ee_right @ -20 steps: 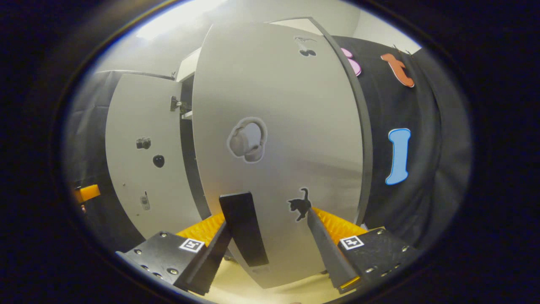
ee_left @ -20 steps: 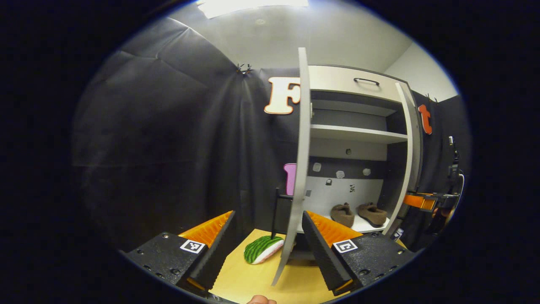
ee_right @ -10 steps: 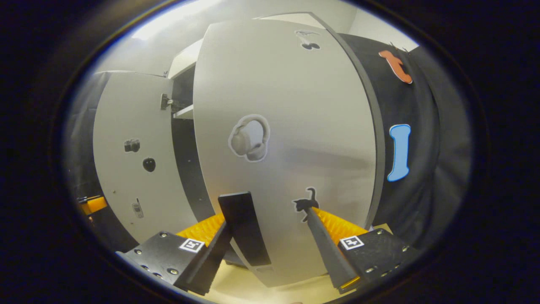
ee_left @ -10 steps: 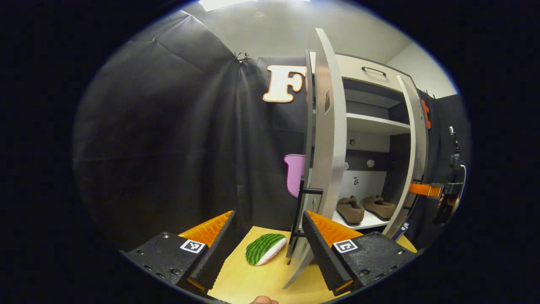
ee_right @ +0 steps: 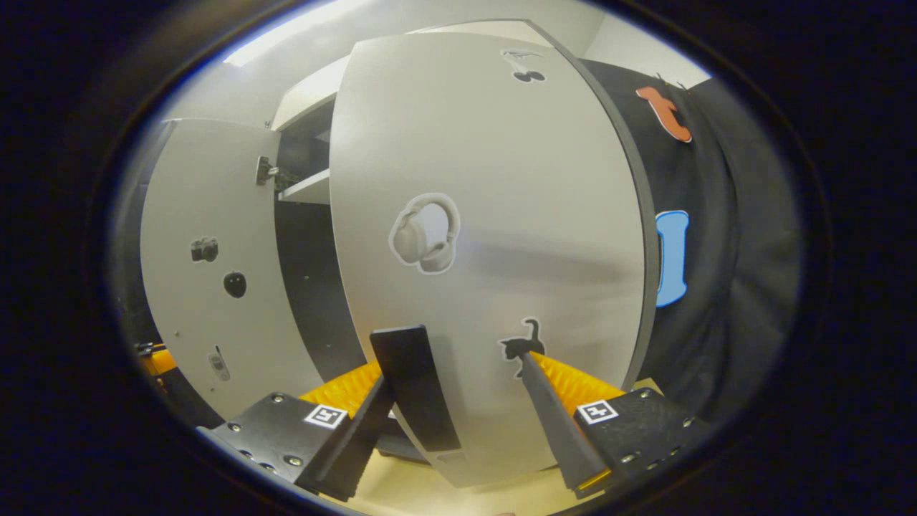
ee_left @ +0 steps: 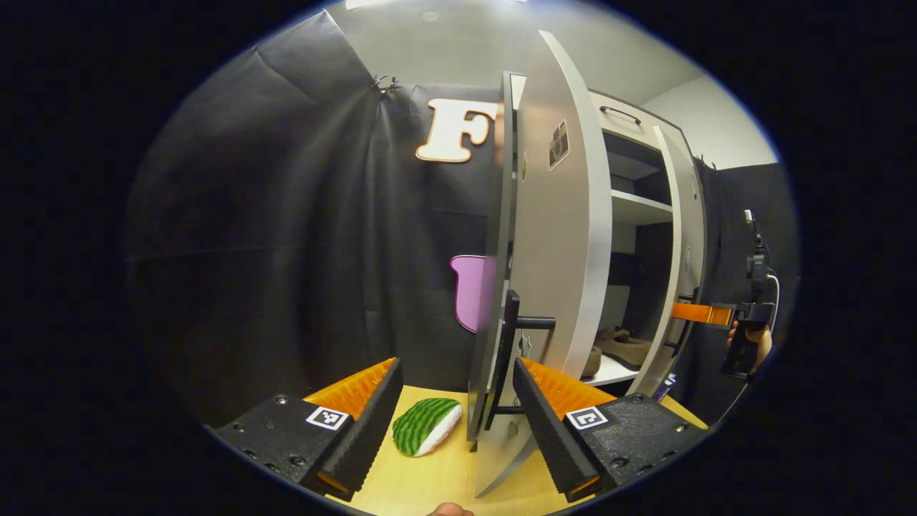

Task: Grab one shoe with the right hand and put it into the shoe cabinet, grab the other shoe with the left hand and put it into the shoe cabinet; then close the right door with the right hand and the left door with the left hand.

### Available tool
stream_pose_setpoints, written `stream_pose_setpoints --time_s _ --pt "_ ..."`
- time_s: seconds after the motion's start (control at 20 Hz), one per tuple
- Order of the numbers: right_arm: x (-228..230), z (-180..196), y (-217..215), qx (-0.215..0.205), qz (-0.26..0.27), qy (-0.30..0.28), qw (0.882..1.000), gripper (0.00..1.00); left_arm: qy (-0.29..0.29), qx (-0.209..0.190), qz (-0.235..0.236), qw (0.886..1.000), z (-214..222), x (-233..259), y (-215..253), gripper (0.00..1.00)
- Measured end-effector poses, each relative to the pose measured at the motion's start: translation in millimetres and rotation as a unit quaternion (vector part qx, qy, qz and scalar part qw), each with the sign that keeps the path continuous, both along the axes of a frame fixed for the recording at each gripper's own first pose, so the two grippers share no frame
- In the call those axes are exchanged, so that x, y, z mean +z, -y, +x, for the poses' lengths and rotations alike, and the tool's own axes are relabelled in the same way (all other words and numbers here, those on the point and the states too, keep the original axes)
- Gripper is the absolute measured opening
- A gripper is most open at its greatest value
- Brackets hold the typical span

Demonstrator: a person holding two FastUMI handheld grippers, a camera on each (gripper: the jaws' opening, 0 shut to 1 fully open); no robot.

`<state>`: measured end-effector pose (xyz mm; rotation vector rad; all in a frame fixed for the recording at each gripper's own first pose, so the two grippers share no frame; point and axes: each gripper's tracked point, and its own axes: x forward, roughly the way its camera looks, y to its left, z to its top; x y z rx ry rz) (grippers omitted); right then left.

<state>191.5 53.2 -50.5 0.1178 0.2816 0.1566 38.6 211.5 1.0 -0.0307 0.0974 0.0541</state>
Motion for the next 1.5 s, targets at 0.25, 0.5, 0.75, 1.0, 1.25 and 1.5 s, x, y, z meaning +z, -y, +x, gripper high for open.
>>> stream_pose_setpoints --time_s 0.25,0.5,0.75,1.0,1.25,1.5 --pt "1 -7 -1 -0.013 -0.006 0.013 1.0 1.0 -0.001 -0.021 0.005 1.0 16 1 -1 0.94" --pt "-5 -23 2 -0.013 -0.006 0.02 1.0 1.0 -0.001 -0.047 -0.005 0.999 18 0 13 0.92" --pt "-9 -39 22 -0.033 0.008 0.019 0.999 1.0 0.0 -0.078 -0.028 0.997 23 -3 47 0.96" --pt "-20 -57 48 -0.058 0.023 0.003 0.998 1.0 0.002 -0.1 -0.027 0.995 29 -4 79 0.87" --pt "-27 -74 69 -0.076 0.036 -0.009 0.996 1.0 0.003 -0.112 -0.029 0.993 30 -2 100 0.87" --pt "-24 -85 80 -0.082 0.036 -0.008 0.996 0.97 0.004 -0.131 -0.028 0.991 30 -2 123 0.93"
